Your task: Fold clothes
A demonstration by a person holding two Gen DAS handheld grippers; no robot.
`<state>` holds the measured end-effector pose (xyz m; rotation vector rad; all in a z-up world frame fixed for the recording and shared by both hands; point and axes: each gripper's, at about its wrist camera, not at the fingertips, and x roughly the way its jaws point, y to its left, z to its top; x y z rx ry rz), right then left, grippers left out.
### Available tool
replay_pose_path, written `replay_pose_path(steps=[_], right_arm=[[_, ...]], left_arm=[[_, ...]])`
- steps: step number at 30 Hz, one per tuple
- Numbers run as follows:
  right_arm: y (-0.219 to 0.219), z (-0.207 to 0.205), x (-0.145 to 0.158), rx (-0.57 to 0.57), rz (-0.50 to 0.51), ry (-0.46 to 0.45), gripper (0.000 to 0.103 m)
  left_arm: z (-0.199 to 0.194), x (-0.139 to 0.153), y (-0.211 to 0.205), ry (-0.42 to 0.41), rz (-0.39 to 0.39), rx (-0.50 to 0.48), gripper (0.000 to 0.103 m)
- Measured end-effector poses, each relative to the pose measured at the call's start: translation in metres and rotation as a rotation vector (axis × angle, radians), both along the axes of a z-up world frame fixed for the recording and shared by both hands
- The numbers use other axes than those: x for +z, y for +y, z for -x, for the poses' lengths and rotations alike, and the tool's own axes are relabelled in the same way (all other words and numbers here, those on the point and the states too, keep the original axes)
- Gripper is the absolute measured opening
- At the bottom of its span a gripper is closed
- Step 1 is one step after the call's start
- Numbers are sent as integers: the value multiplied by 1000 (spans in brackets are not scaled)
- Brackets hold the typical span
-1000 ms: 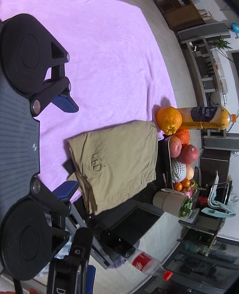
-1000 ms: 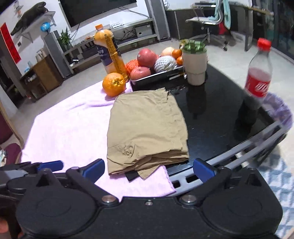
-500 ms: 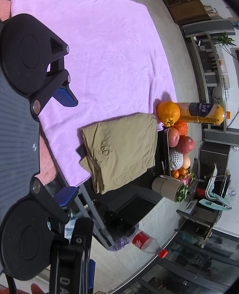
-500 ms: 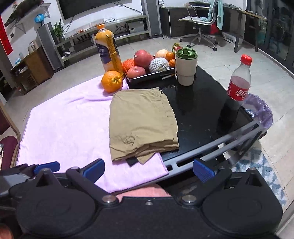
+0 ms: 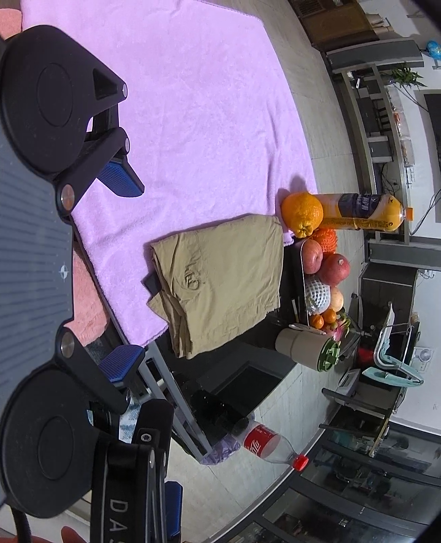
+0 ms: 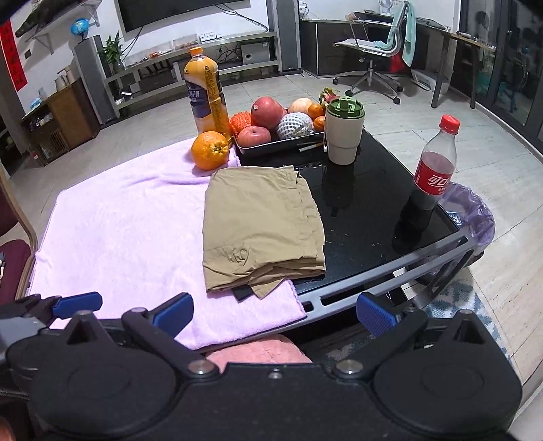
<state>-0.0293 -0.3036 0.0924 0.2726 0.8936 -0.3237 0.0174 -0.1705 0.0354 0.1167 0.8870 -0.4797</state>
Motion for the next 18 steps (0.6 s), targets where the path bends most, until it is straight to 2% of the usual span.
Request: replay_pose_path(steps=[12, 18], right_arm=[[-5, -4, -9, -1, -23, 3, 103], [-6, -4, -11, 4, -24, -6, 103]], left_arm=[[-5, -7, -4, 12, -21, 11, 97], [-5, -10, -6, -12, -17, 12, 99]])
